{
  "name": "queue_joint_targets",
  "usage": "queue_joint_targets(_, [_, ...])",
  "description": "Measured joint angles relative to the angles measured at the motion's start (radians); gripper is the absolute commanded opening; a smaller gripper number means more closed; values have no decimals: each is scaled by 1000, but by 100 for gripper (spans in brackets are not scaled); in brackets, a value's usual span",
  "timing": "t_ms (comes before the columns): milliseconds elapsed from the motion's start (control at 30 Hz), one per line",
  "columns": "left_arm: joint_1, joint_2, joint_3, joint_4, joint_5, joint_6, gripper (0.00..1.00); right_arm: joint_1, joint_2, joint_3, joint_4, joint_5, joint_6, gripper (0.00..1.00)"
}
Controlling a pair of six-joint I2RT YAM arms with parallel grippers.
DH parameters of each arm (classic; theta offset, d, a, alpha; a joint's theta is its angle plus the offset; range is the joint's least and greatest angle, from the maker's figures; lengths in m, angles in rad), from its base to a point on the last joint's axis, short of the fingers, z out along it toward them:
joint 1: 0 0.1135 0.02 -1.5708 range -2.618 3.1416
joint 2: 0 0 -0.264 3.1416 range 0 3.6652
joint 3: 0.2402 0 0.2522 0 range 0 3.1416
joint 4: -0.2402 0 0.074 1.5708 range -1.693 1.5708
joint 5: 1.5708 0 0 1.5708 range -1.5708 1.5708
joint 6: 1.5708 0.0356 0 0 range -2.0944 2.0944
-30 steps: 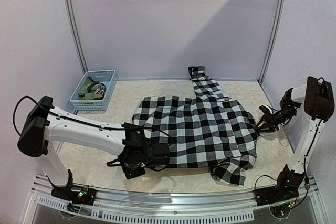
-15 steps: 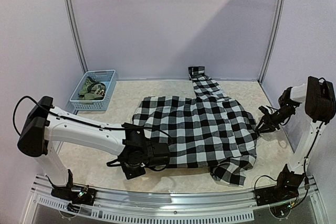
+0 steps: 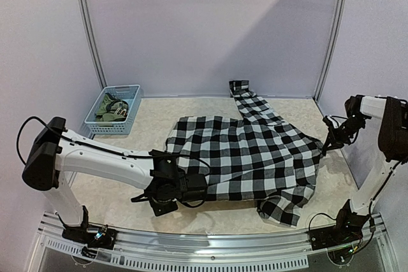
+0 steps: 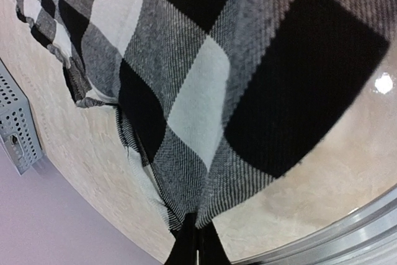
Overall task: Fold and stack the mixed laundry pile
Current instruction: Flatten out the crumpled shirt at the center of the board.
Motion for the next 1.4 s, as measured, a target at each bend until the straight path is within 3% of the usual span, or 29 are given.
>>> queue_joint_targets(100, [6, 8, 0, 16, -11, 9, 0, 1, -67, 19, 3, 37, 6, 3])
queue_joint_targets(133, [7, 18, 0, 23, -8, 13, 4, 1, -79, 22, 6, 44, 6, 4])
queue_joint_targets(233, [6, 65, 0, 45, 23, 25, 27, 1, -82, 13, 7, 58, 4, 21])
queue_joint_targets(333, [0, 82, 0, 52, 73, 42, 43, 1, -84, -18, 13, 89, 7, 38])
queue_joint_targets(467, [-9, 23, 25, 55, 129, 50, 60, -1, -116, -41, 4, 140, -9, 46])
queue_joint_targets(633, [74, -133, 138, 91, 124, 56, 64, 0, -185, 15, -15, 134, -27, 45])
queue_joint_targets(867, [497, -172, 215, 312, 48, -31, 73, 26, -134, 162, 28, 47, -27, 44])
queue_joint_targets(1067, [675, 6, 343, 470, 88, -100, 74, 44, 56, 281, 85, 5, 8, 48])
queue_joint_targets(1400, [830, 417, 524, 695, 365, -192, 71, 67, 364, 502, 121, -89, 73, 59])
